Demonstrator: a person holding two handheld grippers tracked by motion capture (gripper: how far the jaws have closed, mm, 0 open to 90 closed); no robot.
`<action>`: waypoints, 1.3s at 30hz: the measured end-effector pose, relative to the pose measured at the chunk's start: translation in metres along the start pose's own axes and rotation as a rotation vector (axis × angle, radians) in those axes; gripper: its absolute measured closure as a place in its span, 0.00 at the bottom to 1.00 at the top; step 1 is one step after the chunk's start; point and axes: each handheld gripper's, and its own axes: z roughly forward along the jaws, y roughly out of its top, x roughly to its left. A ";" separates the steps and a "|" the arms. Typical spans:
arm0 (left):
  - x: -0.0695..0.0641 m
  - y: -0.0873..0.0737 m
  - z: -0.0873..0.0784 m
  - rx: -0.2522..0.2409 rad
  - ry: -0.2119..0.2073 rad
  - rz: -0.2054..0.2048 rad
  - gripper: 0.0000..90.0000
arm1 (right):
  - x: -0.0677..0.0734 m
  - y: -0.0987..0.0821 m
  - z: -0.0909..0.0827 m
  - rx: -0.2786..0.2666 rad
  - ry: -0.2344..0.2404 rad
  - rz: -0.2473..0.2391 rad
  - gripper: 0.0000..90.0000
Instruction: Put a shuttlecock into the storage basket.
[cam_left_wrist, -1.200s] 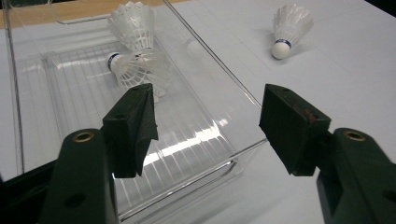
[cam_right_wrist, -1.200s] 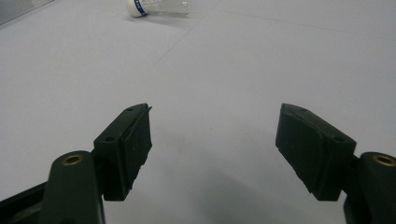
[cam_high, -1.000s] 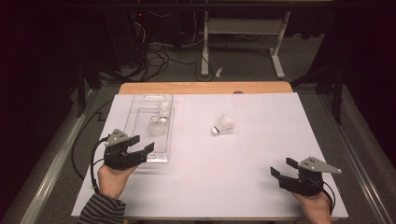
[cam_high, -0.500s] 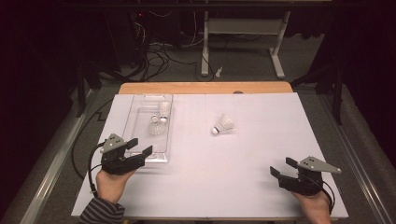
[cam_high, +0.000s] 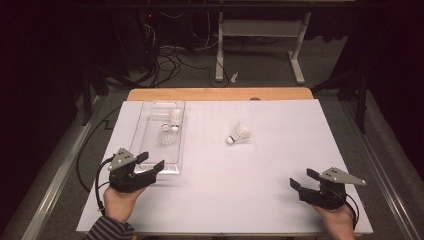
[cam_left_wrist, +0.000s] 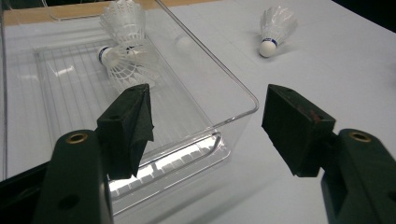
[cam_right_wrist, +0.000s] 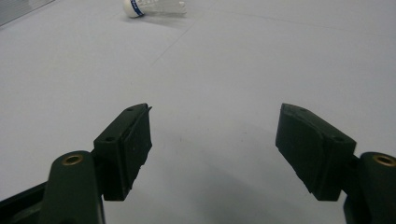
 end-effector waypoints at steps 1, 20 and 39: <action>0.000 -0.001 0.000 0.000 0.001 0.000 0.38 | 0.000 0.000 0.000 0.002 -0.001 -0.001 0.30; -0.012 -0.015 -0.004 0.038 -0.043 0.012 0.38 | 0.000 0.000 0.000 -0.001 -0.004 -0.003 0.30; -0.034 -0.025 0.016 0.090 -0.092 0.041 0.39 | 0.002 0.000 -0.002 -0.001 -0.005 -0.012 0.31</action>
